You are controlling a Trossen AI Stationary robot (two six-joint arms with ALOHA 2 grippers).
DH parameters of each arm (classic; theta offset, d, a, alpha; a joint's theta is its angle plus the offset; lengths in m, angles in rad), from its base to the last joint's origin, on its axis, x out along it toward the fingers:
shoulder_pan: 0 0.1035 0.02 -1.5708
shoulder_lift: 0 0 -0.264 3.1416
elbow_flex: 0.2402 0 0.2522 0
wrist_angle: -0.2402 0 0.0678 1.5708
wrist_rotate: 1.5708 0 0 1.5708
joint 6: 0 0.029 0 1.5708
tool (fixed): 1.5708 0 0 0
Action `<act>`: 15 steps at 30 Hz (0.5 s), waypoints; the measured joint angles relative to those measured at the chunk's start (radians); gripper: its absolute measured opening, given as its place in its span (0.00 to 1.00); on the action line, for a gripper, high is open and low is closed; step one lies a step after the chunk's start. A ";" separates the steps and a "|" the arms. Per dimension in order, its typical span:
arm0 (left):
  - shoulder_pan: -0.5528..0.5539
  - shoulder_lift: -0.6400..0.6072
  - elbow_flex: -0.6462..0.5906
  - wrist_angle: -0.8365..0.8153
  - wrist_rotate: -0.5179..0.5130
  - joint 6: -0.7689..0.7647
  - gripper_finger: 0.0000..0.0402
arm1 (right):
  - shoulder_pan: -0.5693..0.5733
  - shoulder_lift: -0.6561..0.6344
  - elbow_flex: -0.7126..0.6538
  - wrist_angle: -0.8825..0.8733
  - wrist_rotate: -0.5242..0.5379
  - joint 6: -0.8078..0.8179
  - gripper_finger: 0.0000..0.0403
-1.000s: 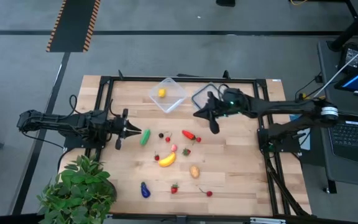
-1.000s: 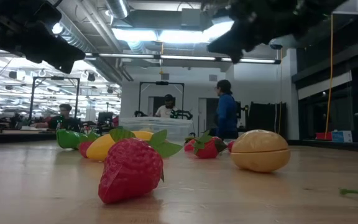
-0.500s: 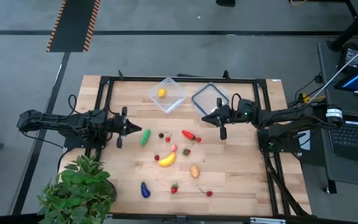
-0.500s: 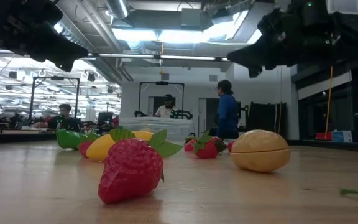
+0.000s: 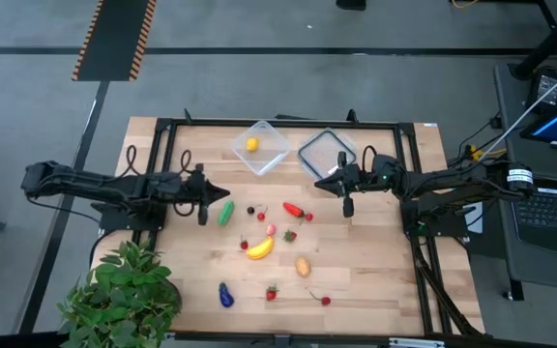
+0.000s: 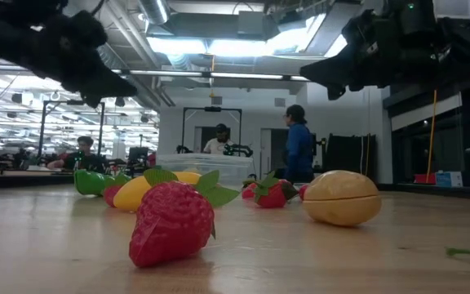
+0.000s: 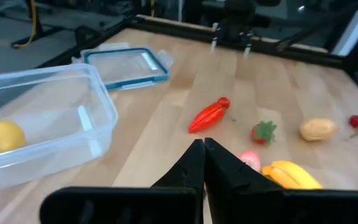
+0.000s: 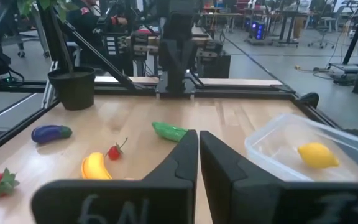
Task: Pick and placing Produce into tupperware
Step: Put the pea pod into the transparent container
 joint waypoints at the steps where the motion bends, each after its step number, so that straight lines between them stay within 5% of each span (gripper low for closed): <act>1: 0.000 0.024 0.018 -0.008 -0.004 0.000 0.00 | 0.000 0.000 0.000 -0.007 0.000 0.000 0.05; 15: -0.157 0.434 0.428 -0.434 -0.175 -0.132 0.00 | 0.000 0.000 0.000 -0.093 -0.003 0.002 0.05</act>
